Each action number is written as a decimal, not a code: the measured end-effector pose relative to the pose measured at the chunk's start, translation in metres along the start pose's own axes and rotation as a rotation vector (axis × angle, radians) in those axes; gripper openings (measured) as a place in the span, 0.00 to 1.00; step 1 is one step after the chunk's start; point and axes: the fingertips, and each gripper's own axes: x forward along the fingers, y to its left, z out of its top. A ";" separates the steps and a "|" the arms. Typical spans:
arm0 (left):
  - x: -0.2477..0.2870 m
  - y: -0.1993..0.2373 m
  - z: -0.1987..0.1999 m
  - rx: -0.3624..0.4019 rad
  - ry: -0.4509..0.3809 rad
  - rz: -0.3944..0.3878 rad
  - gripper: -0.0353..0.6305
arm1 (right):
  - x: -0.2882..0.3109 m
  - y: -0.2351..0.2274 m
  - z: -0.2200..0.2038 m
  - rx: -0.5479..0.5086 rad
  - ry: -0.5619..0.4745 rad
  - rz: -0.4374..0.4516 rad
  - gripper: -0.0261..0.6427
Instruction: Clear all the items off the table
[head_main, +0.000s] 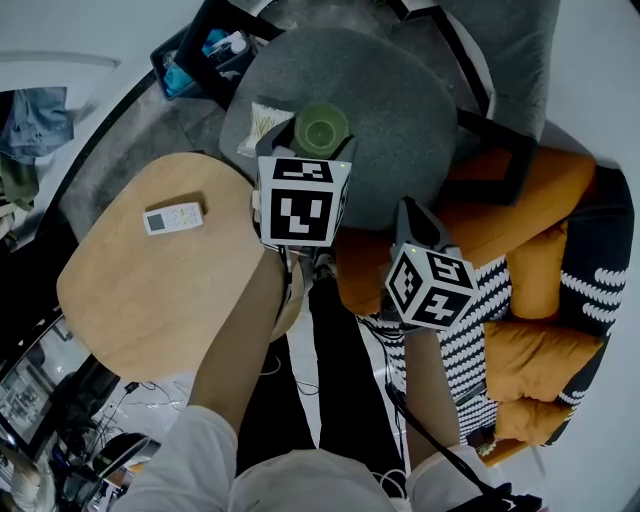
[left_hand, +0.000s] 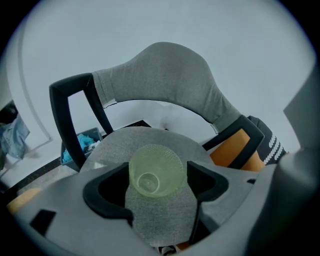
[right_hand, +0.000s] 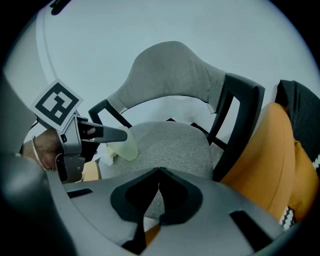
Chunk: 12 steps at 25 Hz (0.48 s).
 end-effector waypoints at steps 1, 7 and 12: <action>-0.002 -0.001 0.000 -0.003 -0.005 -0.001 0.59 | 0.000 0.001 -0.001 -0.003 0.001 0.000 0.07; -0.016 -0.002 0.000 -0.031 -0.032 -0.004 0.59 | -0.003 0.006 -0.004 -0.010 0.007 -0.001 0.08; -0.038 0.008 0.001 -0.080 -0.076 -0.011 0.59 | -0.006 0.015 -0.003 -0.020 0.004 -0.002 0.08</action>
